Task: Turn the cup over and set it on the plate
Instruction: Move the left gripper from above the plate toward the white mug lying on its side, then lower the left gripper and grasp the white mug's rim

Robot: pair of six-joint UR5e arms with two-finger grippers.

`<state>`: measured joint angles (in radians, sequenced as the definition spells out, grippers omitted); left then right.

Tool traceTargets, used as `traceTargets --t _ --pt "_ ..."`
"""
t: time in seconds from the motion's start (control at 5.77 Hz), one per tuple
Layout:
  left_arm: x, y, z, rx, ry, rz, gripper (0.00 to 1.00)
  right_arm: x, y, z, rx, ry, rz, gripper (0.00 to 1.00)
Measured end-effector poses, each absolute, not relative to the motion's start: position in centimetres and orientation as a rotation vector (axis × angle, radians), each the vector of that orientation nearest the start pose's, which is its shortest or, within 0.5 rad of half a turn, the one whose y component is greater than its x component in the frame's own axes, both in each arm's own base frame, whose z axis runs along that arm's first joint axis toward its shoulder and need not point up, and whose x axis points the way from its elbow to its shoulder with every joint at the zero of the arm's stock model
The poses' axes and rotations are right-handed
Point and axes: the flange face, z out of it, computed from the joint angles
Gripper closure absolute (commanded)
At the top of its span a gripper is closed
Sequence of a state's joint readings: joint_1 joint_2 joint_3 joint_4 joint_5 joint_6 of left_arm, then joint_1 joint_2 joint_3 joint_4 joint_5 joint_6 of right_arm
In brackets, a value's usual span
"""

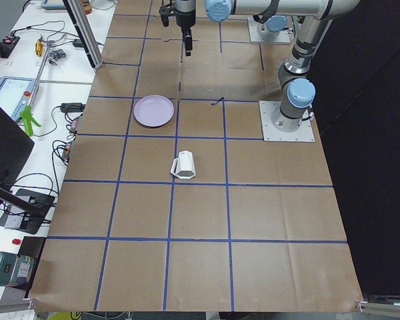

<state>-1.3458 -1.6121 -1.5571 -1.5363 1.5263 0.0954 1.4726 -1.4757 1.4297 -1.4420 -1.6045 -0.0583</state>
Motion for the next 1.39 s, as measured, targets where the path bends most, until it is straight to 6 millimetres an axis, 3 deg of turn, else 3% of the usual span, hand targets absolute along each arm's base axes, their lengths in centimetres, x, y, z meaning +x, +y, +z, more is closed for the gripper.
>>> traceTargets --t 0.35,0.87,1.39 --pt "0.5 -53.1 47.7 -0.145 3.183 -0.031 0.01 7.8 -53.3 49.6 0.061 3.165 0.135 0.0" --pt "13.1 -53.1 47.0 -0.046 3.188 -0.04 0.01 7.8 -53.3 49.6 0.061 3.165 0.135 0.0" --pt "25.6 -51.2 43.8 -0.037 3.274 -0.114 0.01 7.8 -53.3 49.6 0.061 3.165 0.135 0.0"
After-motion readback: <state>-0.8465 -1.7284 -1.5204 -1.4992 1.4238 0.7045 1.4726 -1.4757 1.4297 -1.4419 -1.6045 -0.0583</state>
